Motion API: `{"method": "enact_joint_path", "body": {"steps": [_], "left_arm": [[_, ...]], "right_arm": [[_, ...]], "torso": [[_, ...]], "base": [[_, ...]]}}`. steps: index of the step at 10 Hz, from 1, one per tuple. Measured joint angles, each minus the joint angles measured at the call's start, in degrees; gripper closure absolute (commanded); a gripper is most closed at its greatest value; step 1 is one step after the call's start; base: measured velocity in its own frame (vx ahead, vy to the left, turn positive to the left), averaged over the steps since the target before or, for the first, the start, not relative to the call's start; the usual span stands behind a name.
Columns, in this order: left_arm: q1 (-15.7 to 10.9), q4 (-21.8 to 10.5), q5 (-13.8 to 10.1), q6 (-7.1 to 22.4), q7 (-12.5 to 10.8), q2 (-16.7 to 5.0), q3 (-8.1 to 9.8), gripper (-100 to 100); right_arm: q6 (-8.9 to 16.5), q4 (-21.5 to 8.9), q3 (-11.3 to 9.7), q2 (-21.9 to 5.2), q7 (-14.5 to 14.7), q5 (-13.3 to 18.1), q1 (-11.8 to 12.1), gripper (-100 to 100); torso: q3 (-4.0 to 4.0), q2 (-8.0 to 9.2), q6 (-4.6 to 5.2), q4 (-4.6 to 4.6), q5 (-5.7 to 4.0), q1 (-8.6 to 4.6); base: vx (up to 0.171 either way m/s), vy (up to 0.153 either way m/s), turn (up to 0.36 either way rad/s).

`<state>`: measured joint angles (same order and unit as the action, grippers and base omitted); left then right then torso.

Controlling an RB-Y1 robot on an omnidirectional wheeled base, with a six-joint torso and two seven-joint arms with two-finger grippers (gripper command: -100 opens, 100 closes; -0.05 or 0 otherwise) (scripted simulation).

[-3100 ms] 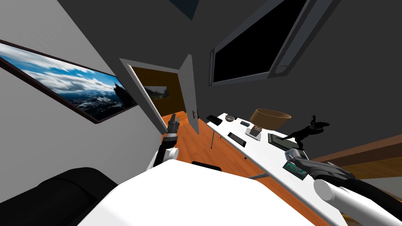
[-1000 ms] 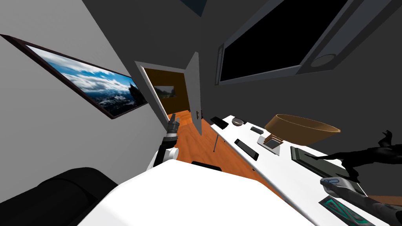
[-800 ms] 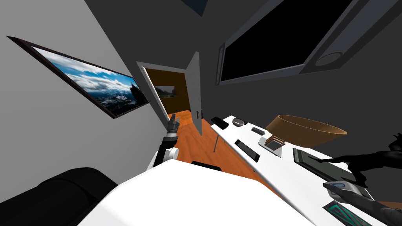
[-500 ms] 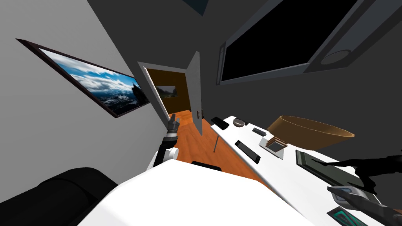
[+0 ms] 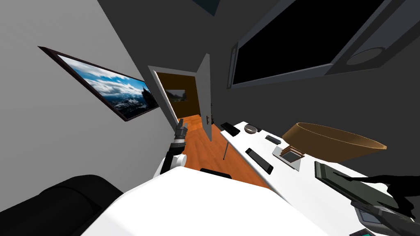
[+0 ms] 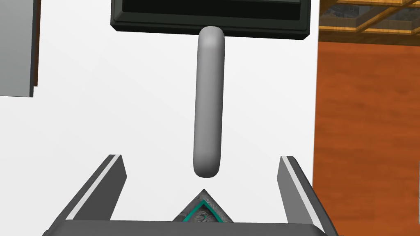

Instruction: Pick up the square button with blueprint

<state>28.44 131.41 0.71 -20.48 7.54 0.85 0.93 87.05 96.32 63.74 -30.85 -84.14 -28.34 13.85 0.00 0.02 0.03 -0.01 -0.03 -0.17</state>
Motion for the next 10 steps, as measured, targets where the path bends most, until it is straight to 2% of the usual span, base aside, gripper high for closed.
{"method": "enact_joint_path", "body": {"steps": [3, 4, 5, 8, 9, 10], "left_arm": [[0.0, 0.0, 0.0, 0.0, 0.0, 0.0, 0.00, 0], [0.0, 0.0, 0.0, 0.0, 0.0, 0.0, 0.00, 0], [0.0, 0.0, 0.0, 0.0, 0.0, 0.0, 0.00, 0], [0.0, 0.0, 0.0, 0.0, 0.0, 0.0, 0.00, 0], [0.0, 0.0, 0.0, 0.0, 0.0, 0.0, 0.00, 0], [0.0, 0.0, 0.0, 0.0, 0.0, 0.0, 0.00, 0]], "right_arm": [[4.1, -1.8, 1.4, -1.9, -1.9, -1.3, -0.5, -100], [4.3, -1.9, 1.4, -2.0, -2.0, -1.3, -0.5, 0], [4.3, -1.9, 1.4, -2.0, -2.0, -1.3, -0.5, -100], [1.2, -4.5, 0.5, -1.0, -0.6, -0.5, -1.1, -100], [0.9, -4.6, 0.5, -1.0, -0.5, -0.5, -1.1, 100], [1.0, -4.6, 0.5, -1.0, -0.5, -0.5, -1.1, 100]], "torso": [[0.02, 0.03, 0.01, 0.01, -0.01, -0.03], [0.02, 0.04, 0.02, 0.01, 0.00, 0.06], [0.02, 0.04, 0.02, 0.01, 0.02, 0.13], [-0.06, -0.10, 0.01, -0.02, 0.00, 0.06], [-0.03, -0.05, 0.01, -0.01, 0.02, 0.11], [0.00, 0.00, 0.01, 0.00, 0.03, 0.15]], "base": [[0.000, -0.041, 0.036], [0.000, 0.000, 0.000], [0.023, -0.018, -0.044], [0.031, -0.021, -0.017], [0.000, 0.000, 0.000], [0.000, 0.000, 0.000]]}}
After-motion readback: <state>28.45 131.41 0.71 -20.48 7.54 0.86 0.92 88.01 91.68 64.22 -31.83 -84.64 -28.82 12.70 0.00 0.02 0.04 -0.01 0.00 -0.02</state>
